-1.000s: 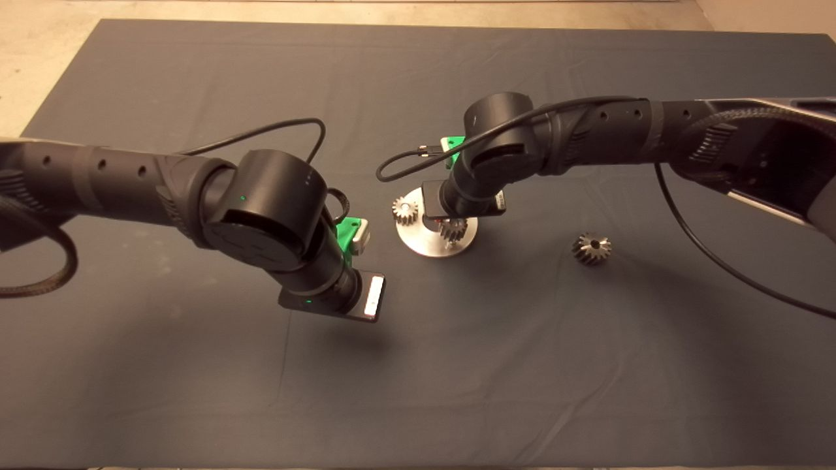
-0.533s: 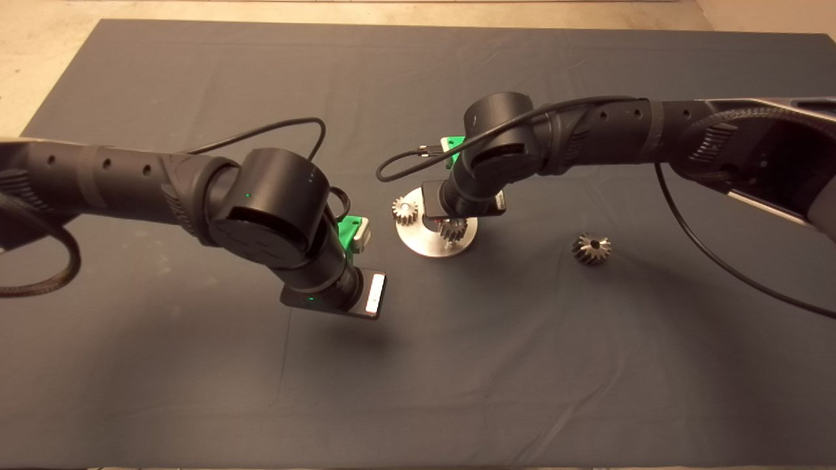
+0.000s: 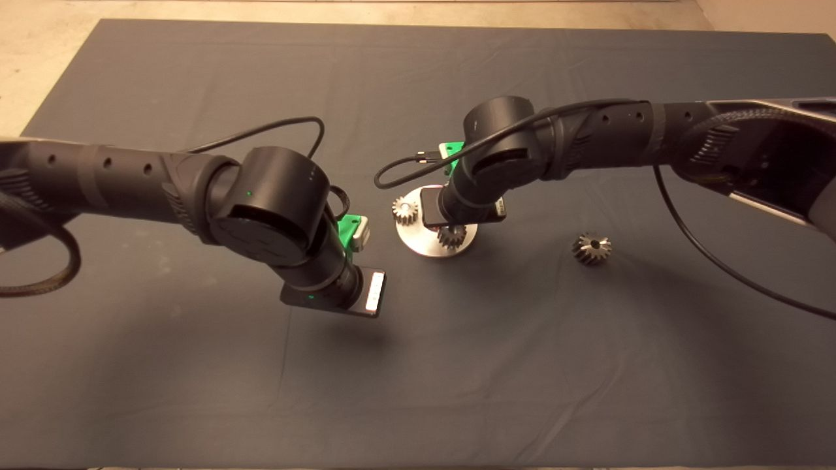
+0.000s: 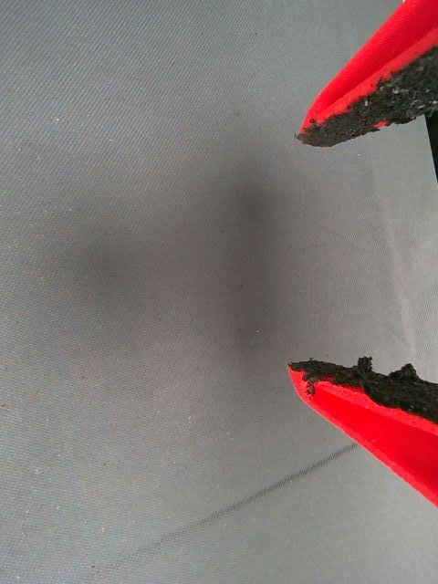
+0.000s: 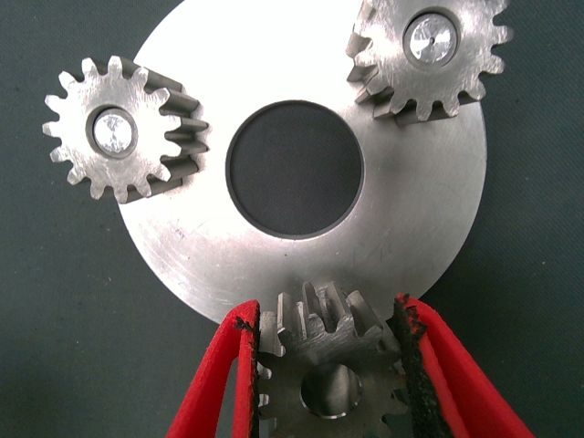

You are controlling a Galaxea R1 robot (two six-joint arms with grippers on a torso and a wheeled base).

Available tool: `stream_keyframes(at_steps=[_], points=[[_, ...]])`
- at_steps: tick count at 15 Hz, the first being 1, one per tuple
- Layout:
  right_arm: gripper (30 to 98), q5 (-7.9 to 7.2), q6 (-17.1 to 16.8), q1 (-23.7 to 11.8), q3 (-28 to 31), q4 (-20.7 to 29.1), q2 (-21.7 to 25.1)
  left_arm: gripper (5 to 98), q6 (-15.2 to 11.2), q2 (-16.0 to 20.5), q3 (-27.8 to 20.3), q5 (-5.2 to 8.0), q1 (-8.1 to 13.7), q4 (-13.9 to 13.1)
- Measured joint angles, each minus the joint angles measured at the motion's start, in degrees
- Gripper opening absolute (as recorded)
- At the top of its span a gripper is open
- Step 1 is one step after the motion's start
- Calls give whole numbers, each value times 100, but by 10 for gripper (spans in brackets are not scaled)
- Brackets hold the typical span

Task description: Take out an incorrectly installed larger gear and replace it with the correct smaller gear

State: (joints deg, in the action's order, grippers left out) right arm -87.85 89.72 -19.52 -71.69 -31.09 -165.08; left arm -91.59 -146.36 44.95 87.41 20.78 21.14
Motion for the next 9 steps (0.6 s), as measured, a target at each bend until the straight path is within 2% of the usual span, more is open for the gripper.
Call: stream_keyframes(at_steps=[9], points=[[313,15,35,-11,3,94,4,592,0,0,0,0,-56,2]])
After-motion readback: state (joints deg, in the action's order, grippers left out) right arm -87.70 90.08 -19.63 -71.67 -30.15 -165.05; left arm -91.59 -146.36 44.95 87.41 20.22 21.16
